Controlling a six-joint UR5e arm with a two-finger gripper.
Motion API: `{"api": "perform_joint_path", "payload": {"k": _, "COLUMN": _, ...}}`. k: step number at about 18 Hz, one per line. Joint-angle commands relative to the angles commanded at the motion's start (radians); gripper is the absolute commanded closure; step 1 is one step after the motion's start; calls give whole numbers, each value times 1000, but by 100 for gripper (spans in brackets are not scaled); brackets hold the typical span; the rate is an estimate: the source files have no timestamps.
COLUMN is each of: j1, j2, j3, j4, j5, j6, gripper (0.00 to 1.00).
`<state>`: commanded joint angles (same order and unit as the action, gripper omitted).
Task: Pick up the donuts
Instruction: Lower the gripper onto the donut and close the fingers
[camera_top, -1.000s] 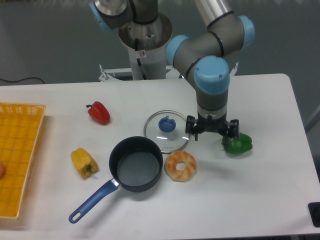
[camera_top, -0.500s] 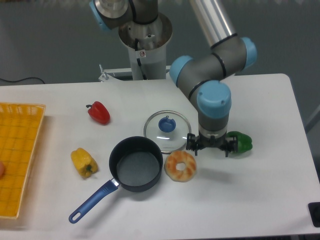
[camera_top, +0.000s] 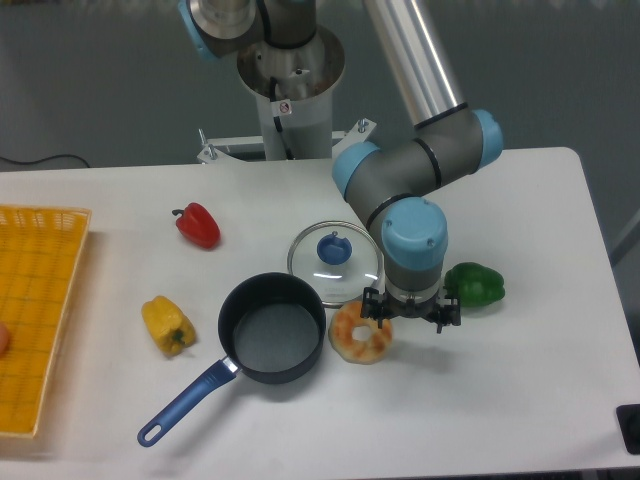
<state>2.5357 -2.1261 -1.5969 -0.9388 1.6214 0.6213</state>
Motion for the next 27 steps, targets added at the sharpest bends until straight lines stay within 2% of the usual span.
{"api": "perform_joint_path", "payload": {"k": 5, "j1": -9, "j2": -12, "j3": 5, "j4": -2, "j5": -29, "j6": 0, "gripper": 0}}
{"api": "perform_joint_path", "payload": {"k": 7, "j1": -17, "j2": -12, "j3": 3, "j4": -2, "j5": -29, "j6": 2, "gripper": 4}}
{"api": "perform_joint_path", "payload": {"k": 27, "j1": -32, "j2": -29, "j3": -14, "j4": -6, "j5": -23, "j6": 49, "gripper": 3}}
